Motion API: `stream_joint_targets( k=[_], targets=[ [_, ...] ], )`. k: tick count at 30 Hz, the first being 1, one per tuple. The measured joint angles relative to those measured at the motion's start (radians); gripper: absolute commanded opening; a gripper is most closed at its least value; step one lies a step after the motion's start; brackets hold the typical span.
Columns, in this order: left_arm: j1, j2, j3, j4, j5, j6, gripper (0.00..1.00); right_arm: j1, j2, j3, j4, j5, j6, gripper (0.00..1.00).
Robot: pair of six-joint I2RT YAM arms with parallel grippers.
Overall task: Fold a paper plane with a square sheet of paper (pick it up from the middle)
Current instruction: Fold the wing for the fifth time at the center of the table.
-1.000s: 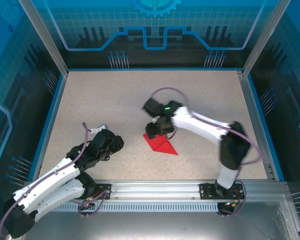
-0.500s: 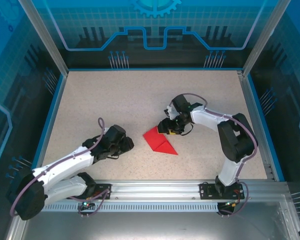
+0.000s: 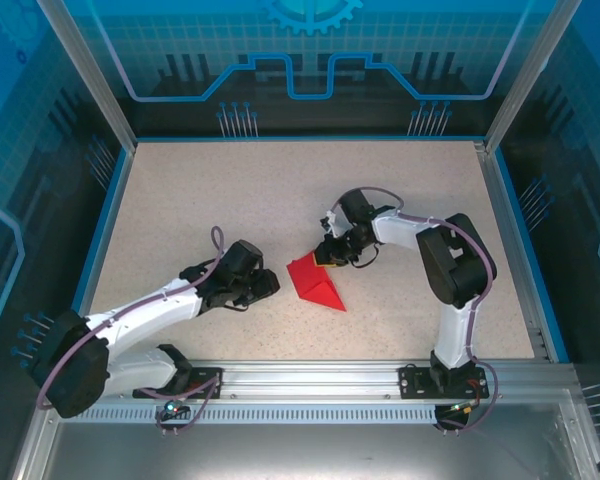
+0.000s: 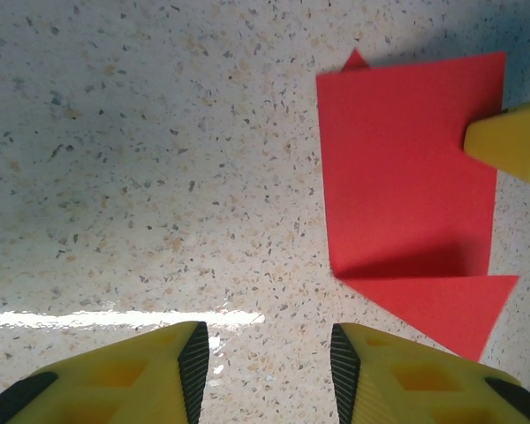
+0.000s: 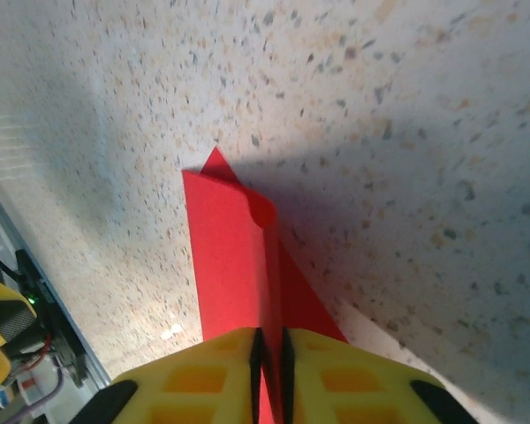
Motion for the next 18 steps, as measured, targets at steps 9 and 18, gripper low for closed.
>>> stream_joint_targets(
  k=[9,18],
  targets=[
    [0.0,0.031,0.003,0.012,0.016,0.003,0.43,-0.027,-0.071,-0.273,0.402,0.011,0.371,0.13],
    [0.0,0.043,0.021,0.033,0.031,0.016,0.43,-0.018,-0.227,-0.38,0.452,0.098,0.458,0.37]
  ],
)
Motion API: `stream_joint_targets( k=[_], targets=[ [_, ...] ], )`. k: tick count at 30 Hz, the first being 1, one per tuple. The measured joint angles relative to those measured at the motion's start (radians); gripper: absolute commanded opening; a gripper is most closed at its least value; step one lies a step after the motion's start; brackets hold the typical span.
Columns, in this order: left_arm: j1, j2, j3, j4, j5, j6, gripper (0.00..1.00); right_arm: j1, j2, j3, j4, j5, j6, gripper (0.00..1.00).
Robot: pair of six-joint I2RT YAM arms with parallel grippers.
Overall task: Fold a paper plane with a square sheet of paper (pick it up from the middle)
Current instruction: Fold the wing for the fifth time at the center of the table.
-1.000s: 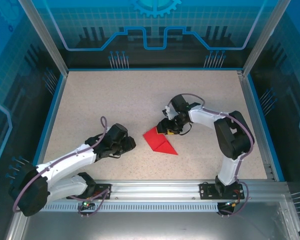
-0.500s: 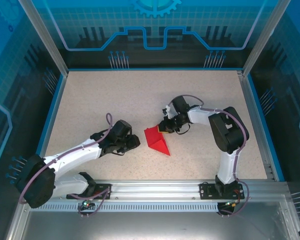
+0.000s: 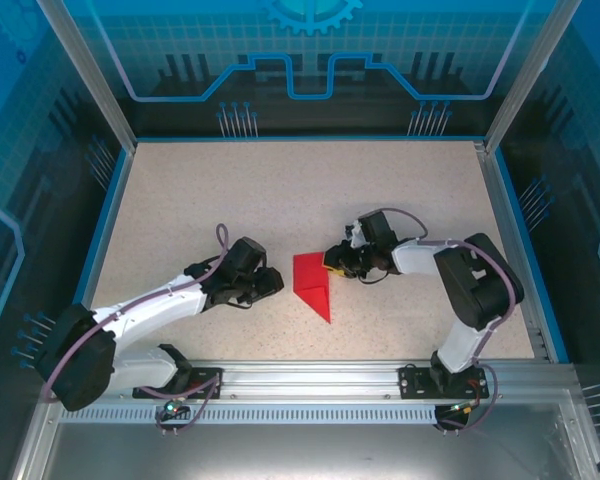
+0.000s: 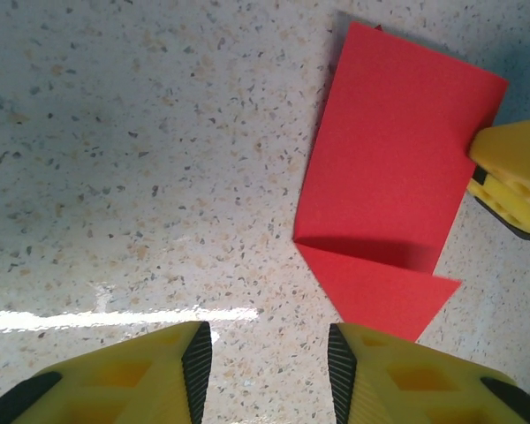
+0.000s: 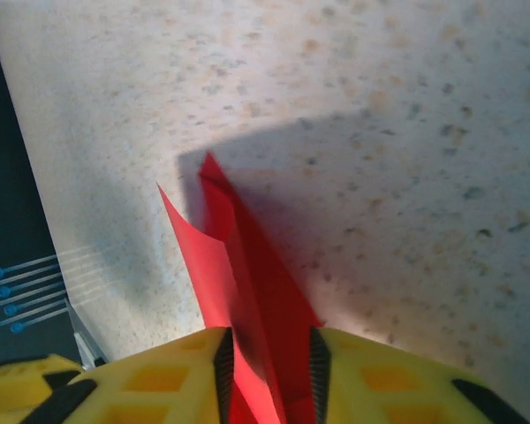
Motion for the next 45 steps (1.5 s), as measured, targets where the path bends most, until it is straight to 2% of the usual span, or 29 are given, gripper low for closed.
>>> stream_joint_targets(
  k=[2,8,15,20,29,41,45],
  targets=[
    [0.0,0.001,0.0,0.0,0.0,0.003,0.43,-0.005,-0.063,0.0,-0.049,0.024,-0.036,0.35],
    [0.0,0.013,0.0,0.006,0.0,0.004,0.43,-0.003,-0.247,0.001,-0.189,0.04,-0.172,0.17],
    [0.0,0.072,0.021,0.017,0.01,0.003,0.42,0.116,-0.236,0.002,-0.267,-0.008,-0.254,0.07],
    [0.0,0.089,0.026,0.021,0.024,0.003,0.42,0.163,-0.177,0.008,-0.282,-0.025,-0.267,0.06],
    [0.0,0.124,0.043,0.046,0.064,0.006,0.43,0.164,-0.098,0.033,-0.29,-0.019,-0.274,0.06],
    [0.0,0.179,0.065,0.087,0.114,0.006,0.44,0.077,-0.034,-0.029,-0.234,-0.036,-0.28,0.05],
    [0.0,0.203,0.08,0.097,0.124,0.006,0.48,0.071,-0.02,-0.044,-0.224,-0.043,-0.28,0.05]
  ],
)
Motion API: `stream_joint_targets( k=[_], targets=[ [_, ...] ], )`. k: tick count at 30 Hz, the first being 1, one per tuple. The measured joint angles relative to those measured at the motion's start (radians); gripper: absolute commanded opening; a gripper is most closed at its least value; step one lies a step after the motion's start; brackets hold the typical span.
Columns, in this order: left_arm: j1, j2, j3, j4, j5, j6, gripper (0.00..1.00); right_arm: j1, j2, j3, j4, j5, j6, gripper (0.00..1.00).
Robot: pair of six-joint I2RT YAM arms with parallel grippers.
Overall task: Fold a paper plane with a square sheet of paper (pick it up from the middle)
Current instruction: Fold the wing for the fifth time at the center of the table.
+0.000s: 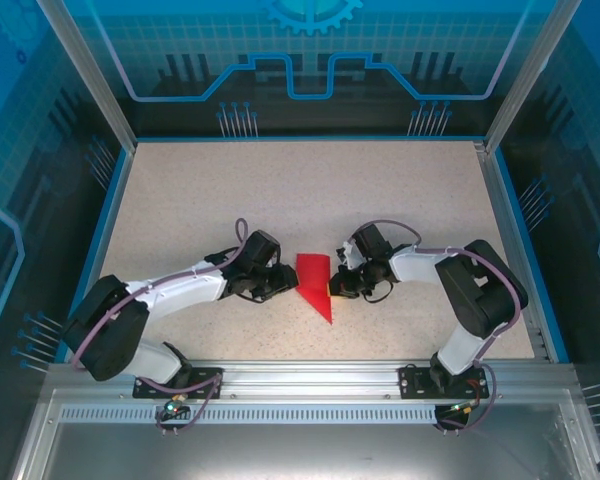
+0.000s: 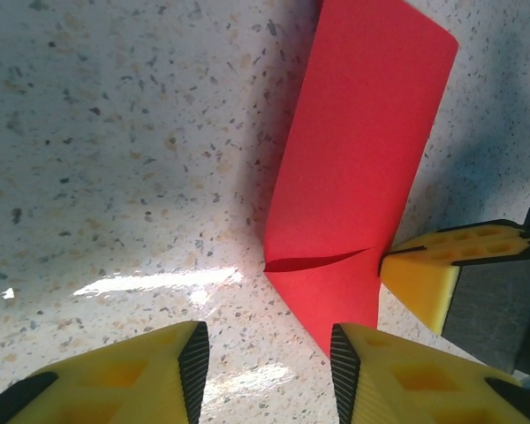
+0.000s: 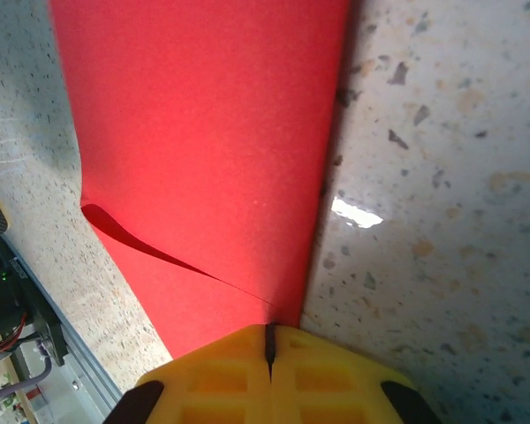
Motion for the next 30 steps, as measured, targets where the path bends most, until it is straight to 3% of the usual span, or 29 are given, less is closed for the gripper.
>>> stream_joint_targets(
  k=[8,20,30],
  targets=[
    [0.0,0.045,0.013,0.041,0.027,-0.003,0.52,-0.001,0.012,0.0,0.023,-0.011,0.0,0.04],
    [-0.001,0.18,0.019,0.159,0.081,-0.05,0.49,-0.016,0.017,-0.021,0.062,-0.035,0.001,0.04],
    [-0.008,0.201,0.019,0.232,0.105,-0.075,0.31,-0.037,0.017,-0.035,0.083,-0.054,0.001,0.07]
  ],
)
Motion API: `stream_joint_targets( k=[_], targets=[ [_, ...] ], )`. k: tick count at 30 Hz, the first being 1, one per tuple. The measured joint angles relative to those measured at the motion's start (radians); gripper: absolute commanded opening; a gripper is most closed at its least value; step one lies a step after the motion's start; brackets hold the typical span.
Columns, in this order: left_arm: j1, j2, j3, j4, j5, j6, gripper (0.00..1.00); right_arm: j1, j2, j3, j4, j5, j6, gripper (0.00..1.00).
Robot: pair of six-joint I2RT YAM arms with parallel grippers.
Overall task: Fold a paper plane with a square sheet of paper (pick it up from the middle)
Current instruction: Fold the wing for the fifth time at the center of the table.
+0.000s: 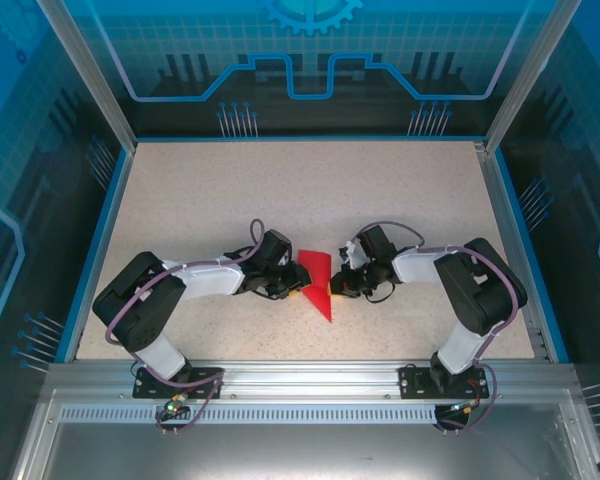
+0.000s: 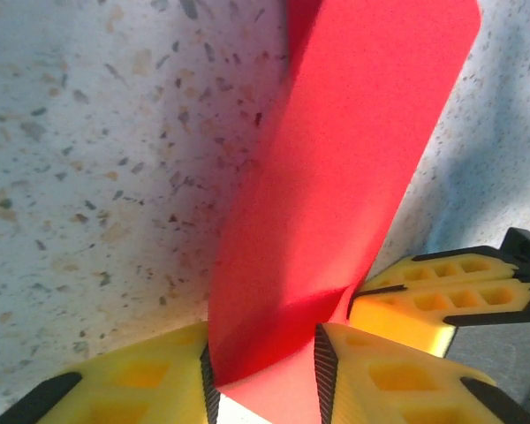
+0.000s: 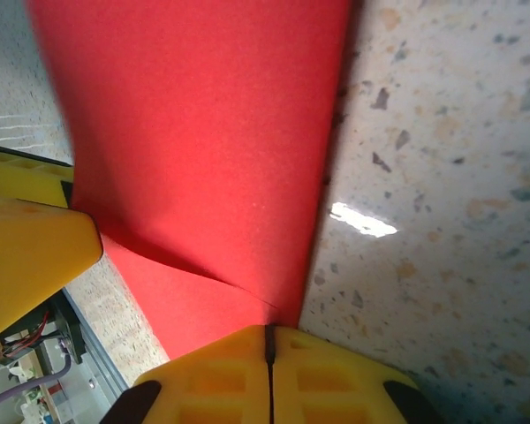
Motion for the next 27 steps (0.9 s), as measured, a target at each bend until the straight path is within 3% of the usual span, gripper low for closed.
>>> stream_joint_targets(
  k=[12,20,27],
  targets=[
    [-0.014,0.0,0.022,0.013,0.005,0.0,0.2,-0.006,-0.121,0.0,-0.028,0.016,0.006,0.17],
    [-0.02,0.0,0.032,-0.005,-0.003,0.001,0.14,0.043,-0.168,0.009,-0.051,0.033,-0.016,0.12],
    [-0.026,0.0,0.048,-0.016,-0.005,0.004,0.15,0.054,-0.056,0.024,-0.044,0.045,-0.018,0.07]
  ],
)
